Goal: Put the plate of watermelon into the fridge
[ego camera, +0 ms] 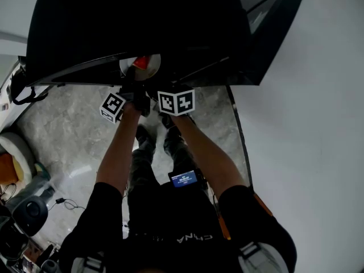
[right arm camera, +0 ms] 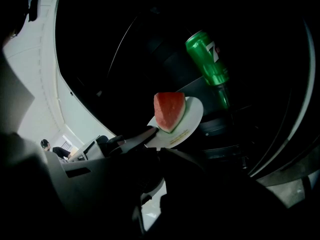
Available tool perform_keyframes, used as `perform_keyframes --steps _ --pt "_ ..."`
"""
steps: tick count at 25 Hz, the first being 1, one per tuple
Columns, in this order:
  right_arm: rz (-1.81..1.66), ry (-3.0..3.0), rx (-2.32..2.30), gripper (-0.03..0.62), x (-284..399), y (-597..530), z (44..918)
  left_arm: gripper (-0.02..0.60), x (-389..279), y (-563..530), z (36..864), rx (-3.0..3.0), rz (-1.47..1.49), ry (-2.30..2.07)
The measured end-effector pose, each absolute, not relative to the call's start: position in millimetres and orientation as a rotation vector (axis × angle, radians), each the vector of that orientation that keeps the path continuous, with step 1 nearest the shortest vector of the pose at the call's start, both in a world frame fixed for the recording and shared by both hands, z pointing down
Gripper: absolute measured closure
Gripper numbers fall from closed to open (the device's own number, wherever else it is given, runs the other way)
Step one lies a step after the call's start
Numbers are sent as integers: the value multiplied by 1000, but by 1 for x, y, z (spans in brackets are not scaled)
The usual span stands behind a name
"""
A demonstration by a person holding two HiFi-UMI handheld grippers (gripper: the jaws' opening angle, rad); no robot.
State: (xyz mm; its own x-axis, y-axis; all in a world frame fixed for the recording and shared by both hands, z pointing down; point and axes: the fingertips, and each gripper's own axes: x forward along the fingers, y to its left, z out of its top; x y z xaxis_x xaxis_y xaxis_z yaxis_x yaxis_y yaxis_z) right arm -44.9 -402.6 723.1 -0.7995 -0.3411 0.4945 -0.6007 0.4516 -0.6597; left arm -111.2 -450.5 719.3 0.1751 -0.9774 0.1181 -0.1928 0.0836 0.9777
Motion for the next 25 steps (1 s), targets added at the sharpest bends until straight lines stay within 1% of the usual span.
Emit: perform_keyframes --steps 5,9,12,14,16,18,21,25 --pt "1302 -2392 747 562 -62 -406 730 548 -118 -459 722 1377 -835 -1254" --pt "1306 -2360 744 562 -89 -415 737 503 -137 -469 720 1401 -837 -1195" --pt "1326 -2345 790 562 -102 -419 738 474 -147 -473 714 1456 -816 -1140" --pt "1328 -2337 812 562 -106 -423 739 443 -150 -475 710 1487 -799 -1113" --pt "1331 -2334 828 563 -105 -428 740 430 -148 -475 708 1499 -794 -1093" --pt "1341 -2332 849 562 -104 -433 740 430 -147 -470 709 1505 -776 -1090" --pt "1347 -2326 879 562 -105 -439 740 430 -150 -457 720 1501 -663 -1143" --pt "1347 -2322 911 562 -104 -447 741 430 -155 -440 724 1601 -425 -1314"
